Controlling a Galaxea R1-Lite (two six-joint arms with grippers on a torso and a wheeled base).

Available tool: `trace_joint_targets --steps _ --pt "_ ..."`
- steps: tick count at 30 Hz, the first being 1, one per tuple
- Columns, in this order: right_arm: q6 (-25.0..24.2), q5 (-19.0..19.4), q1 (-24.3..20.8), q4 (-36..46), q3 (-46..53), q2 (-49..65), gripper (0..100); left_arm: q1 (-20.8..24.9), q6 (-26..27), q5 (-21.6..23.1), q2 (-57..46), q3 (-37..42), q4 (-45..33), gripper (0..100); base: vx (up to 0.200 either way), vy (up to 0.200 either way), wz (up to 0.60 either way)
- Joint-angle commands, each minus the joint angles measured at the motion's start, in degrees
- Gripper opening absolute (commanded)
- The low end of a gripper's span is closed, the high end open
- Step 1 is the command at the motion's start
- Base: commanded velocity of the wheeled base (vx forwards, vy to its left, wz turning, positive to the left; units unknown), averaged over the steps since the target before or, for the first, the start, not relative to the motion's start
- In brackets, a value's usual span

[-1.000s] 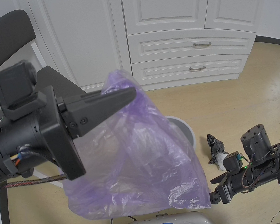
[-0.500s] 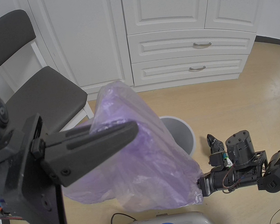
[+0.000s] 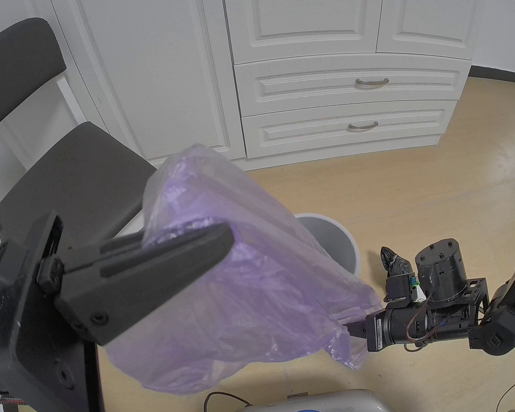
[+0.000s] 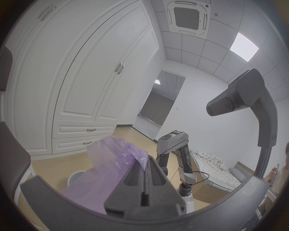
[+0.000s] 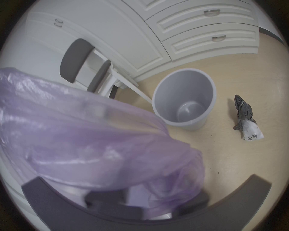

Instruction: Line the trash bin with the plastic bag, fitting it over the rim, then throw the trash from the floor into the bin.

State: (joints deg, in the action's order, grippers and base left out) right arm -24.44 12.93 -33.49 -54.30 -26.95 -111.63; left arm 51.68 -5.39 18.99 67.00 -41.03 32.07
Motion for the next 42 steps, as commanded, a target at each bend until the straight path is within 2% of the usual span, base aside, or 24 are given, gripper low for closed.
trace_joint_targets --steps 1,7,9,17,23,28,32,38,42 --pt "-0.3 0.1 1.1 -0.5 0.4 1.3 0 -1.1 -0.1 0.0 0.0 0.9 0.0 0 0.0 0.0 0.0" --pt "-0.1 -0.2 5.7 -0.4 0.0 6.3 0 -4.0 -1.3 -0.4 0.1 3.2 -1.0 0 0.0 0.0 0.0" --pt "0.0 -0.2 8.2 -0.4 -0.5 9.1 0 -4.7 -3.5 -0.9 0.1 5.1 -1.1 0 0.0 0.0 0.0" --pt "0.2 -1.2 13.1 0.2 -3.4 14.0 0 -4.8 -10.5 -6.3 1.6 8.3 -1.4 0 0.0 0.0 0.0" --pt "0.2 -5.2 13.3 0.8 -5.1 16.1 0 -7.0 -13.6 -6.8 4.3 9.0 -1.5 0 0.0 0.0 0.0" --pt "0.4 -7.0 12.6 1.5 -5.7 17.3 0 -8.3 -15.8 -6.8 6.4 9.0 -1.5 0 0.0 0.0 0.0" --pt "0.6 -8.2 11.9 6.3 -6.5 21.1 0 -8.5 -17.1 -9.1 8.1 9.0 -1.5 0 0.0 0.0 0.0" --pt "2.5 -9.1 11.0 19.1 -9.9 27.3 0 -8.5 -17.1 -12.1 9.9 8.6 -1.5 0 0.0 0.0 0.0" --pt "2.7 -10.6 10.4 22.2 -10.8 28.7 0 -8.5 -17.0 -13.9 12.2 8.2 -1.4 0 0.0 0.0 0.0"
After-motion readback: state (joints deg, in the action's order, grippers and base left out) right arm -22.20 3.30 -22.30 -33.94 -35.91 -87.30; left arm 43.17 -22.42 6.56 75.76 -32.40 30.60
